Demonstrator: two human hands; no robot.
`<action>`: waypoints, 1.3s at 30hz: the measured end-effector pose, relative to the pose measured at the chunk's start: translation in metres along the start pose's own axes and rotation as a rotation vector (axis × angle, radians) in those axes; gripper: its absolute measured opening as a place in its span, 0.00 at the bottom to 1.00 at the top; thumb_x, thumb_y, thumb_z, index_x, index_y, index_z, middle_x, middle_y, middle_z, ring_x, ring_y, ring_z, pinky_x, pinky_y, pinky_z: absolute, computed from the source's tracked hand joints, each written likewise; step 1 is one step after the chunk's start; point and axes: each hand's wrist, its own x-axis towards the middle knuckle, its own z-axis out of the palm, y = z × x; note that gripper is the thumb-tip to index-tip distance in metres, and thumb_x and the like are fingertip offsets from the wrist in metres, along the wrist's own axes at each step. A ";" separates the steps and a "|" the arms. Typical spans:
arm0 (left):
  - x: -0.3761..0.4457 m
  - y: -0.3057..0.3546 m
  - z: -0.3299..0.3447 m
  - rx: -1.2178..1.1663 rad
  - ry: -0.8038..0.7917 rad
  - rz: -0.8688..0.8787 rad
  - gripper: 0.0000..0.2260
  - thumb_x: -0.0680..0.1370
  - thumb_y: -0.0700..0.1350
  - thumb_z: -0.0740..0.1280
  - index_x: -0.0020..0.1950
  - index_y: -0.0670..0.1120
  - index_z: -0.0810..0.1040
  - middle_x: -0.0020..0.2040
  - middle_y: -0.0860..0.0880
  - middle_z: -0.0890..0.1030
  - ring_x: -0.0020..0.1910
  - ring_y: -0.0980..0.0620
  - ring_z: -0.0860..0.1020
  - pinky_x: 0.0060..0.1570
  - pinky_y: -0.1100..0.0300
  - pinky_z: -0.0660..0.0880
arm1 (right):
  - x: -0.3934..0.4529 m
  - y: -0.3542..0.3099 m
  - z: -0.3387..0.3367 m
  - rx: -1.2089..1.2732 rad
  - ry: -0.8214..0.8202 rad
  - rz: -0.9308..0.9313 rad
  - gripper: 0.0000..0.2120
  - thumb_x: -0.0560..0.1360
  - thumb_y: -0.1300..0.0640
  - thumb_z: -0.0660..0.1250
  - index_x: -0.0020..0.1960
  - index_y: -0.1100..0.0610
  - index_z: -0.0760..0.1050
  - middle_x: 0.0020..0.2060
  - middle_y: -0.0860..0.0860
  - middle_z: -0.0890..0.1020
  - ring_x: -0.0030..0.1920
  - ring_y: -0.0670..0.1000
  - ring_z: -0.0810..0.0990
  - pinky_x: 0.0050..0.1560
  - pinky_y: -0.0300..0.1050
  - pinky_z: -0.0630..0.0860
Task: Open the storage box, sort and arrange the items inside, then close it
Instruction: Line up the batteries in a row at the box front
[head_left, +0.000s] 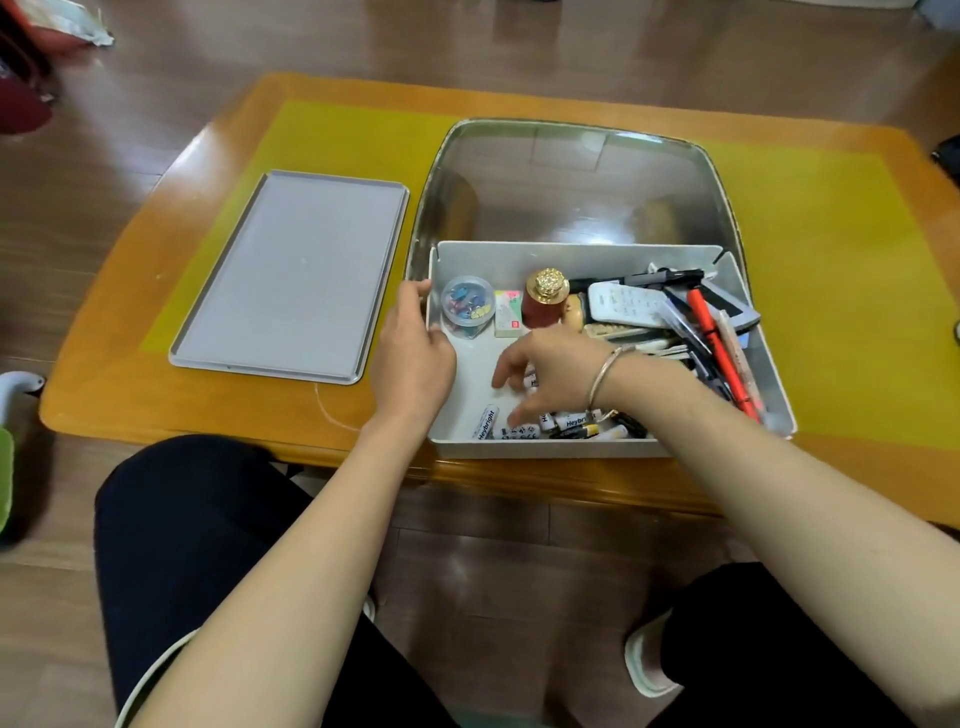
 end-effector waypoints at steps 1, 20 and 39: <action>0.000 0.000 0.000 -0.009 0.006 0.001 0.15 0.79 0.40 0.63 0.65 0.49 0.69 0.60 0.49 0.77 0.49 0.56 0.73 0.33 0.70 0.65 | 0.005 -0.003 0.006 0.007 -0.036 -0.010 0.19 0.65 0.49 0.76 0.54 0.51 0.79 0.44 0.47 0.80 0.42 0.46 0.76 0.44 0.40 0.73; 0.000 0.004 -0.005 -0.155 -0.045 -0.001 0.15 0.79 0.40 0.62 0.66 0.48 0.68 0.62 0.50 0.75 0.56 0.55 0.74 0.41 0.71 0.70 | 0.040 0.002 0.030 -0.171 0.055 0.076 0.12 0.70 0.48 0.71 0.44 0.57 0.78 0.46 0.55 0.78 0.47 0.57 0.77 0.46 0.46 0.75; 0.001 -0.019 -0.064 0.128 -0.562 0.174 0.33 0.77 0.55 0.66 0.77 0.59 0.52 0.42 0.58 0.76 0.42 0.57 0.76 0.41 0.68 0.72 | 0.048 -0.023 0.038 0.403 -0.105 0.230 0.12 0.70 0.62 0.72 0.53 0.54 0.78 0.34 0.54 0.85 0.27 0.47 0.82 0.29 0.38 0.78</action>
